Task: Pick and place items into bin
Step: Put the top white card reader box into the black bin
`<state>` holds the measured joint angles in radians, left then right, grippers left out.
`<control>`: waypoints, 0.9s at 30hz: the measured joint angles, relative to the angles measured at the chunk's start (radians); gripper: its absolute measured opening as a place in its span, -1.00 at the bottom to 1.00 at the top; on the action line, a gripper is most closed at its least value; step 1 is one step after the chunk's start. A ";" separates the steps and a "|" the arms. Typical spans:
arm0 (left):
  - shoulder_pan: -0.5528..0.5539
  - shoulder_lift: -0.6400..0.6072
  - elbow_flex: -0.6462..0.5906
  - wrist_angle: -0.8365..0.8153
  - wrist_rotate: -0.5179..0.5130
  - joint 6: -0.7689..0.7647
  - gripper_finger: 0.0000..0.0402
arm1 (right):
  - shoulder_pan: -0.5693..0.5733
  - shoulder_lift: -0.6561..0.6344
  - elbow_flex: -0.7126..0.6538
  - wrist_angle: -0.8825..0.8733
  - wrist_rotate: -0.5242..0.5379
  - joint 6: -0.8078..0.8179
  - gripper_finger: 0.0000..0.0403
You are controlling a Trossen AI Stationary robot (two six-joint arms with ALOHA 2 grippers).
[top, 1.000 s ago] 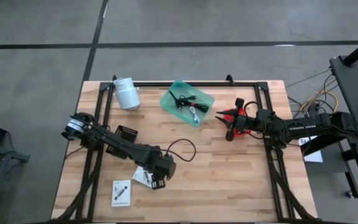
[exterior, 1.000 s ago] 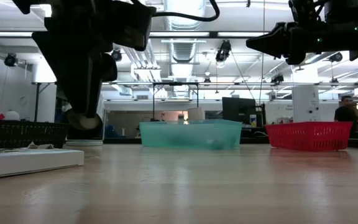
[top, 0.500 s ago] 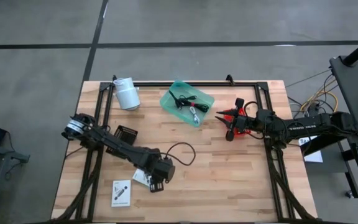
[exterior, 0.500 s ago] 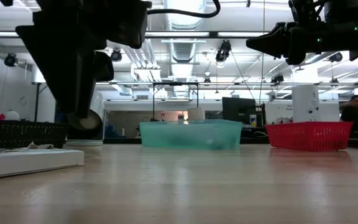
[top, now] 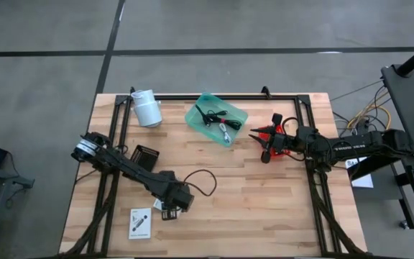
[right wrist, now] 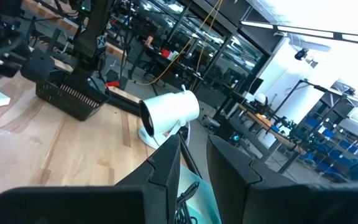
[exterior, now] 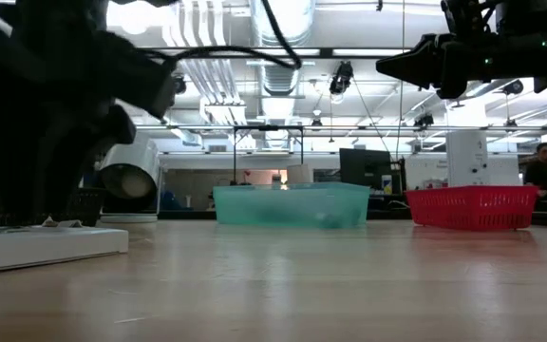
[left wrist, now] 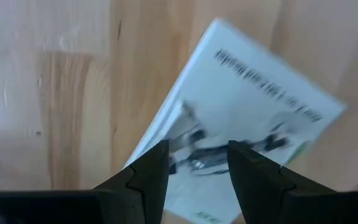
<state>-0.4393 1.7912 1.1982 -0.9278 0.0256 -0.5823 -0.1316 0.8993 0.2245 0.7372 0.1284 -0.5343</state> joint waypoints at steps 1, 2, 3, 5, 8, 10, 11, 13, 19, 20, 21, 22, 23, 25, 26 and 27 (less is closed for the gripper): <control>0.004 0.000 -0.010 -0.001 0.000 0.012 -0.28 | 0.000 0.000 0.000 0.000 0.000 0.000 -0.66; 0.007 0.000 -0.018 0.000 -0.001 0.016 -0.29 | 0.000 0.000 0.000 0.000 0.000 0.000 -0.66; 0.009 -0.001 -0.024 0.000 -0.001 0.017 -0.30 | 0.000 0.000 0.000 0.000 0.000 0.001 -0.66; 0.013 -0.004 -0.026 -0.001 -0.002 0.021 -0.32 | 0.000 0.000 0.000 0.000 0.000 0.002 -0.66; 0.018 -0.005 -0.015 -0.004 -0.002 0.021 -0.37 | 0.000 0.000 0.000 0.000 0.000 0.002 -0.66; 0.018 -0.005 0.001 0.000 -0.003 0.023 -0.40 | 0.000 0.000 0.000 0.000 0.000 0.003 -0.66; 0.019 -0.006 0.008 0.002 -0.004 0.032 -0.41 | 0.000 0.000 0.000 0.000 0.000 0.003 -0.66; 0.019 -0.006 0.016 -0.001 -0.005 0.079 -0.44 | 0.000 0.000 0.000 0.000 0.000 0.002 -0.66; 0.019 -0.006 0.019 -0.005 -0.058 0.192 -0.46 | 0.000 0.000 0.000 0.000 0.000 0.000 -0.66; 0.019 -0.006 0.019 -0.006 -0.075 0.208 -0.46 | 0.000 0.000 0.000 0.000 0.000 0.000 -0.66; 0.019 -0.006 0.017 -0.007 -0.092 0.224 -0.46 | 0.000 0.000 0.000 0.000 0.000 0.000 -0.66; 0.020 -0.006 0.016 -0.007 -0.109 0.228 -0.46 | 0.000 0.000 0.000 0.000 0.000 0.000 -0.66; 0.020 -0.006 0.014 -0.006 -0.120 0.229 -0.46 | 0.000 0.000 0.000 0.000 0.000 0.000 -0.66; 0.021 -0.007 0.005 -0.005 -0.133 0.226 -0.46 | 0.000 0.000 0.000 0.000 0.000 0.000 -0.66; 0.021 -0.007 -0.001 -0.003 -0.132 0.223 -0.46 | 0.000 0.000 0.000 0.000 0.000 0.000 -0.66; 0.021 -0.007 -0.009 0.004 -0.132 0.223 -0.46 | 0.000 0.000 0.000 0.000 0.000 -0.001 -0.66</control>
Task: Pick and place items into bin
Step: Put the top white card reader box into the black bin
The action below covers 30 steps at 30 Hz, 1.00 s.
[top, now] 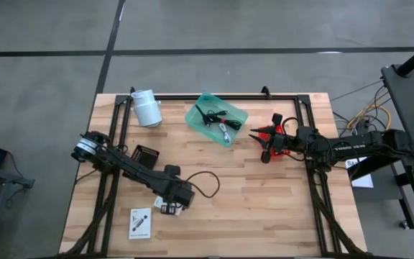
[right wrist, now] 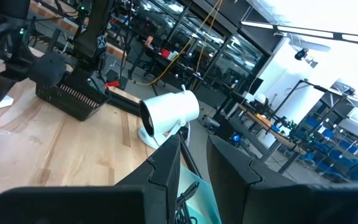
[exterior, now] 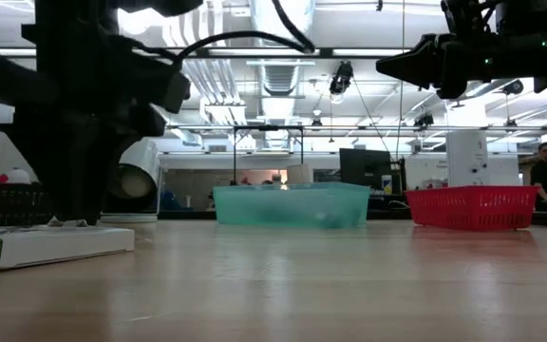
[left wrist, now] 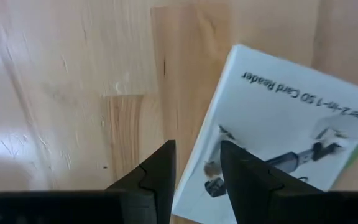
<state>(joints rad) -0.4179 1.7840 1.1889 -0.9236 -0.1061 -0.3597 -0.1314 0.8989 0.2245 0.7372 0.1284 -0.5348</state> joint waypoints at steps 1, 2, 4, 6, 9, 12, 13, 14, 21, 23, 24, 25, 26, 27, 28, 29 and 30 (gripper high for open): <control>0.000 0.000 -0.007 0.004 0.001 0.000 -0.46 | 0.000 0.000 0.000 0.000 0.000 0.000 -0.66; 0.000 0.000 -0.014 0.003 0.002 -0.001 -0.46 | 0.000 0.000 0.000 0.000 0.000 0.000 -0.66; 0.000 0.000 -0.021 0.002 0.003 -0.001 -0.46 | 0.000 0.000 0.000 0.000 0.000 0.000 -0.66; 0.000 0.000 -0.021 0.008 0.003 0.000 -0.46 | 0.000 0.000 0.000 0.000 0.000 0.000 -0.66; 0.000 0.000 -0.021 0.033 0.003 0.000 -0.46 | 0.000 0.000 0.000 0.000 0.000 0.000 -0.66; 0.000 0.000 -0.025 0.061 0.004 0.000 -0.46 | 0.000 0.000 0.000 0.000 0.000 0.000 -0.66; 0.000 0.000 -0.030 0.084 0.006 0.000 -0.46 | 0.000 0.000 0.000 0.000 0.000 0.000 -0.66; 0.000 -0.001 -0.036 0.100 0.014 0.000 -0.46 | 0.000 0.000 0.000 0.000 0.000 0.000 -0.66; 0.004 -0.001 -0.091 0.130 0.046 -0.001 -0.46 | 0.000 0.000 0.000 0.000 0.000 0.000 -0.66; 0.009 -0.002 -0.111 0.159 0.050 0.000 -0.46 | 0.000 0.000 0.000 0.000 0.000 0.000 -0.66; 0.011 -0.002 -0.115 0.164 0.054 0.000 -0.46 | 0.000 0.000 0.000 0.000 0.000 0.000 -0.66; 0.014 -0.002 -0.116 0.165 0.059 -0.001 -0.46 | 0.000 0.000 0.000 0.000 0.000 0.000 -0.66; 0.018 -0.002 -0.118 0.165 0.065 0.000 -0.46 | 0.000 0.000 0.000 0.000 0.000 0.000 -0.66; 0.021 -0.001 -0.119 0.166 0.072 0.000 -0.46 | 0.000 0.000 0.000 0.000 0.000 0.000 -0.66; 0.024 -0.001 -0.121 0.170 0.081 0.000 -0.47 | 0.000 0.000 0.000 0.000 0.000 0.000 -0.66; 0.027 0.000 -0.122 0.175 0.089 0.000 -0.49 | 0.000 0.000 0.000 0.000 0.000 0.000 -0.66; 0.028 0.000 -0.124 0.180 0.096 0.000 -0.51 | 0.000 0.000 0.000 0.000 0.000 0.000 -0.66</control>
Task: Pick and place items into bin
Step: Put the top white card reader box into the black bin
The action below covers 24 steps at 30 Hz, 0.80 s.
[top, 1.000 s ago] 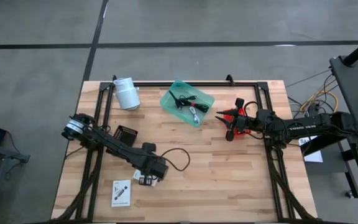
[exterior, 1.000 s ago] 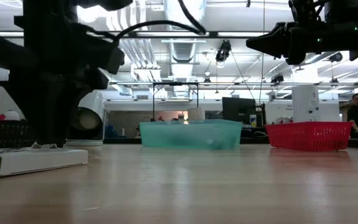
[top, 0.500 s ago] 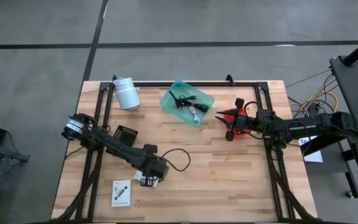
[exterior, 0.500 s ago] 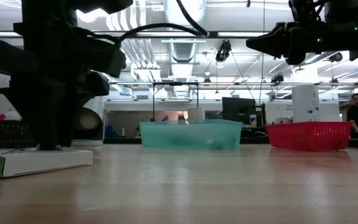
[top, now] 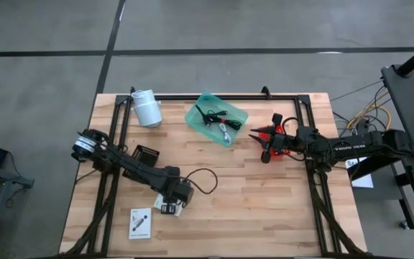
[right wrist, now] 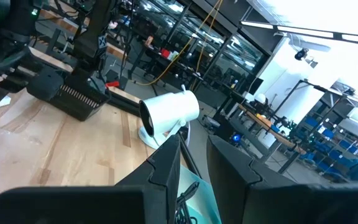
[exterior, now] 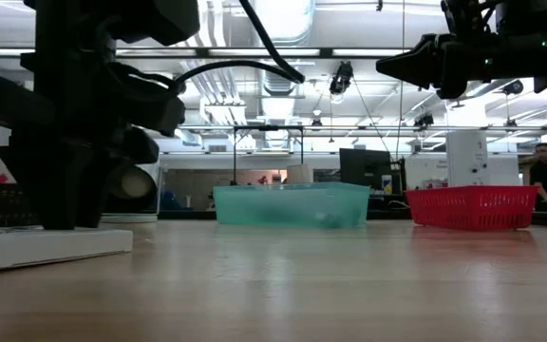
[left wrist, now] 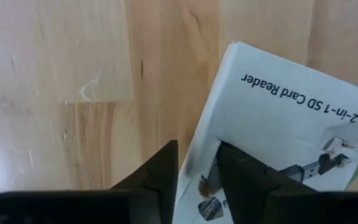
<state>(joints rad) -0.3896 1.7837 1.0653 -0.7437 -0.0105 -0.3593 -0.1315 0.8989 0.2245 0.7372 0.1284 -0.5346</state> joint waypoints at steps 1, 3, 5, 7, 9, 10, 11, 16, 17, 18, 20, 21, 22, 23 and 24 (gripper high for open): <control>0.001 0.001 -0.001 0.003 0.005 0.000 -0.55 | 0.000 0.000 0.000 0.000 0.000 0.000 -0.66; 0.005 0.001 -0.005 0.013 0.021 0.000 -0.64 | 0.000 0.000 0.000 0.000 0.000 0.000 -0.66; 0.009 0.001 -0.006 0.017 0.033 0.001 -0.75 | 0.000 0.000 0.000 0.000 0.000 0.000 -0.66; 0.011 0.002 -0.007 0.028 0.038 0.001 -0.85 | 0.000 0.000 0.000 0.000 0.000 0.000 -0.66; 0.014 0.002 -0.007 0.030 0.041 0.001 -0.94 | 0.000 0.000 0.000 0.000 0.000 0.000 -0.66; 0.016 0.003 -0.006 0.029 0.044 0.000 -0.96 | 0.000 0.000 0.000 0.000 0.000 0.000 -0.66; 0.018 0.003 -0.006 0.029 0.046 -0.002 -0.97 | 0.000 0.000 0.000 0.000 0.000 0.000 -0.66; 0.044 0.000 -0.006 0.036 0.055 -0.110 -0.97 | 0.000 0.000 0.000 0.000 0.000 0.000 -0.66; 0.049 -0.001 -0.004 0.037 0.053 -0.132 -0.97 | 0.000 0.000 0.000 0.000 0.000 0.000 -0.66; 0.053 -0.003 -0.002 0.037 0.053 -0.152 -0.97 | 0.000 0.000 0.000 0.000 0.000 0.000 -0.66; 0.062 -0.008 0.001 0.036 0.049 -0.161 -0.98 | 0.000 0.000 0.000 0.000 0.000 0.000 -0.66; 0.067 -0.010 0.005 0.035 0.044 -0.168 -0.98 | 0.000 0.000 0.000 0.000 0.000 0.000 -0.66; 0.073 -0.011 0.008 0.033 0.038 -0.184 -0.98 | 0.000 0.000 0.000 0.000 0.000 0.000 -0.66; 0.080 -0.014 0.012 0.032 0.034 -0.191 -0.98 | 0.000 0.000 0.000 0.000 0.000 0.000 -0.66; 0.087 -0.017 0.017 0.029 0.031 -0.201 -0.98 | 0.000 0.000 0.000 0.000 0.000 0.000 -0.66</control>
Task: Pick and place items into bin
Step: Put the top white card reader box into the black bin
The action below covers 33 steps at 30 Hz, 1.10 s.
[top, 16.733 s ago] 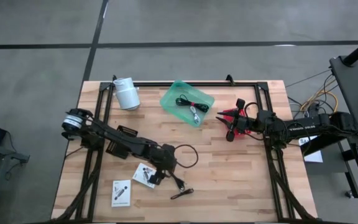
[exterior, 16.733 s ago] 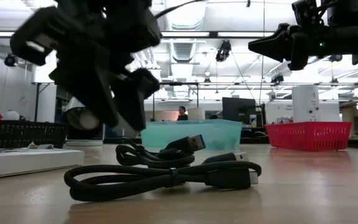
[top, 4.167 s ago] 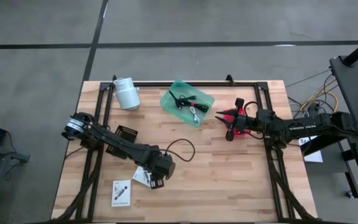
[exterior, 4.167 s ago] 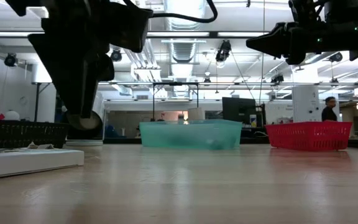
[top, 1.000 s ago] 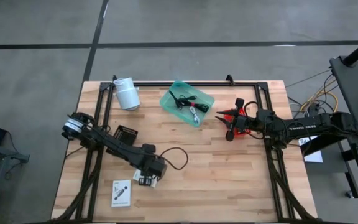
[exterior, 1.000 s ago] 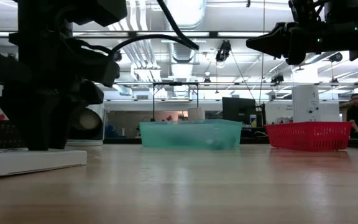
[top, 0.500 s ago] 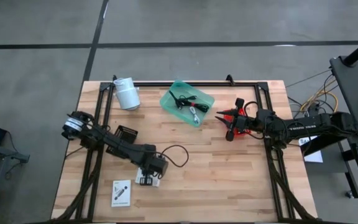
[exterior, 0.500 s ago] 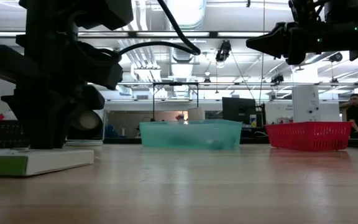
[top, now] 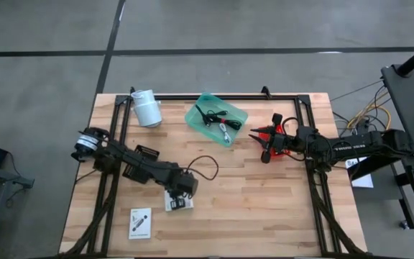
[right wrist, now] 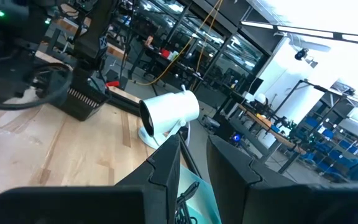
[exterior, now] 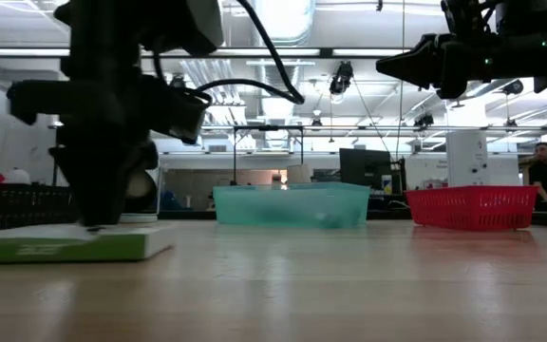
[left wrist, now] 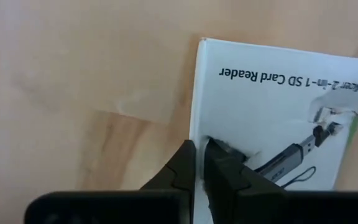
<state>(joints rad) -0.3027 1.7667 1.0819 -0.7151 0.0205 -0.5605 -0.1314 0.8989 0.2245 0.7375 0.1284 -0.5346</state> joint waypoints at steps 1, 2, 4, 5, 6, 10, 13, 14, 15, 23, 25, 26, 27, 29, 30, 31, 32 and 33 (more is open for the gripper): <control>0.007 -0.004 0.004 -0.001 -0.003 -0.016 -0.98 | 0.000 0.000 0.000 0.000 0.000 0.000 -0.66; 0.015 -0.009 0.009 -0.003 -0.004 -0.035 -0.98 | 0.000 0.000 0.000 0.000 0.000 0.000 -0.66; 0.029 -0.027 0.017 0.000 -0.004 -0.070 -0.98 | 0.000 0.000 0.000 0.000 0.000 0.000 -0.66; 0.036 -0.037 0.017 -0.002 -0.003 -0.094 -0.98 | 0.000 0.000 0.000 0.000 0.000 0.000 -0.66; 0.044 -0.046 0.017 -0.005 -0.003 -0.121 -0.98 | 0.000 0.000 0.000 0.000 0.000 0.000 -0.66; 0.061 -0.093 0.017 -0.040 0.000 -0.192 -0.98 | 0.000 0.000 0.000 0.000 0.000 0.000 -0.66; 0.063 -0.145 0.017 -0.140 -0.023 -0.244 -0.98 | 0.000 0.000 0.000 0.000 0.000 0.000 -0.66; 0.064 -0.165 0.017 -0.187 -0.045 -0.280 -0.98 | 0.000 0.000 0.000 0.000 0.000 0.000 -0.66; 0.064 -0.187 0.015 -0.240 -0.069 -0.328 -0.98 | 0.000 0.000 0.000 0.000 0.000 0.000 -0.66; 0.063 -0.360 -0.005 -0.441 -0.243 -0.769 -0.98 | 0.000 0.000 0.000 0.000 0.000 0.000 -0.66; 0.063 -0.390 -0.005 -0.465 -0.287 -0.828 -0.98 | 0.000 0.000 0.000 0.000 0.000 0.000 -0.66; 0.063 -0.401 -0.005 -0.481 -0.301 -0.850 -0.98 | 0.000 0.000 0.000 0.000 0.000 0.000 -0.66; 0.063 -0.410 -0.005 -0.505 -0.305 -0.868 -0.98 | 0.000 0.000 0.000 0.000 0.000 0.000 -0.66; 0.063 -0.420 -0.005 -0.582 -0.310 -0.909 -0.98 | 0.000 0.000 0.000 0.000 0.000 0.000 -0.66; 0.063 -0.421 -0.005 -0.627 -0.310 -0.938 -0.98 | 0.000 0.000 0.000 0.000 0.000 0.000 -0.66; 0.063 -0.421 -0.005 -0.672 -0.310 -0.969 -0.98 | 0.000 0.000 0.000 0.000 0.000 0.000 -0.66; 0.063 -0.420 -0.005 -0.722 -0.310 -0.999 -0.98 | 0.000 0.000 0.000 0.000 0.000 0.000 -0.66; 0.063 -0.417 -0.005 -0.764 -0.309 -1.027 -0.98 | 0.000 0.000 0.000 0.000 0.000 0.000 -0.66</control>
<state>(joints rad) -0.2401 1.3495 1.0766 -1.4791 -0.2889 -1.5872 -0.1318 0.8989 0.2245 0.7371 0.1284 -0.5350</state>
